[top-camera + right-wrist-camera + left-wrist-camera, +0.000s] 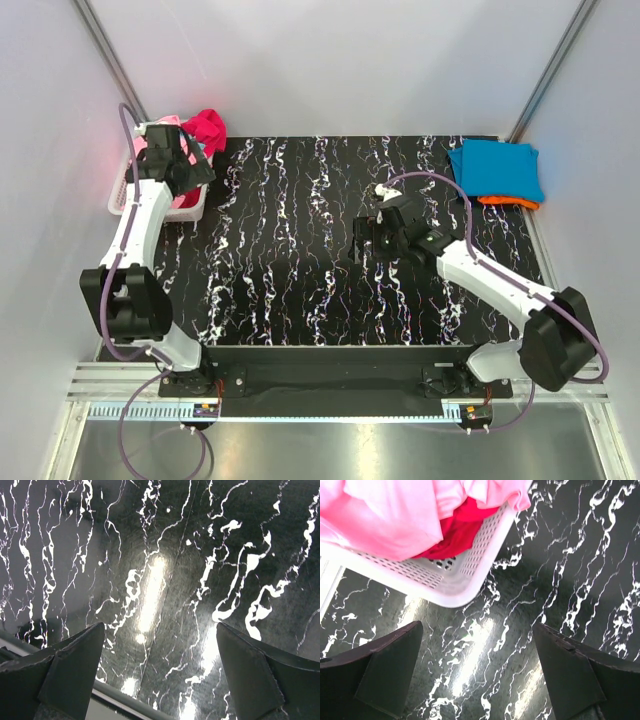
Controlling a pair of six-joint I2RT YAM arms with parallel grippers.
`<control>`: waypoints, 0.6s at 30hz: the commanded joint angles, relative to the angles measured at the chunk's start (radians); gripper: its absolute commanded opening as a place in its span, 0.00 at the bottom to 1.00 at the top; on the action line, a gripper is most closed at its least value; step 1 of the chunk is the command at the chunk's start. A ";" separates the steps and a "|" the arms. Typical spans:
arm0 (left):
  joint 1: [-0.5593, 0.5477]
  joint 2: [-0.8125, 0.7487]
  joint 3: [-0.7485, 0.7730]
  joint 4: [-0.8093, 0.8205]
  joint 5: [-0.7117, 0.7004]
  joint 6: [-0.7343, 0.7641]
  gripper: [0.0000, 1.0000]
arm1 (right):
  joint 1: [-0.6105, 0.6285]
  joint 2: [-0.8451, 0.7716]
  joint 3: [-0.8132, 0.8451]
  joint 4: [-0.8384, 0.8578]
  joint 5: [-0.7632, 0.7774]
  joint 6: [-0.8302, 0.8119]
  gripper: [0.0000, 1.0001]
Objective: Fold and stack the t-shirts
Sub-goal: Grab the tshirt from the pile
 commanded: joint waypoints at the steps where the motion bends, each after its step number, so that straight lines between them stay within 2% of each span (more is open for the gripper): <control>1: 0.037 0.032 0.117 0.055 -0.014 -0.017 0.99 | 0.012 0.026 0.049 0.072 -0.001 -0.010 1.00; 6: 0.134 0.178 0.246 0.054 0.043 -0.087 0.99 | 0.012 0.087 0.063 0.110 -0.033 -0.007 1.00; 13: 0.155 0.401 0.437 0.054 -0.087 -0.067 0.95 | 0.012 0.200 0.131 0.135 -0.053 -0.033 1.00; 18: 0.165 0.519 0.491 0.055 -0.107 -0.063 0.94 | 0.012 0.306 0.183 0.144 -0.080 -0.041 1.00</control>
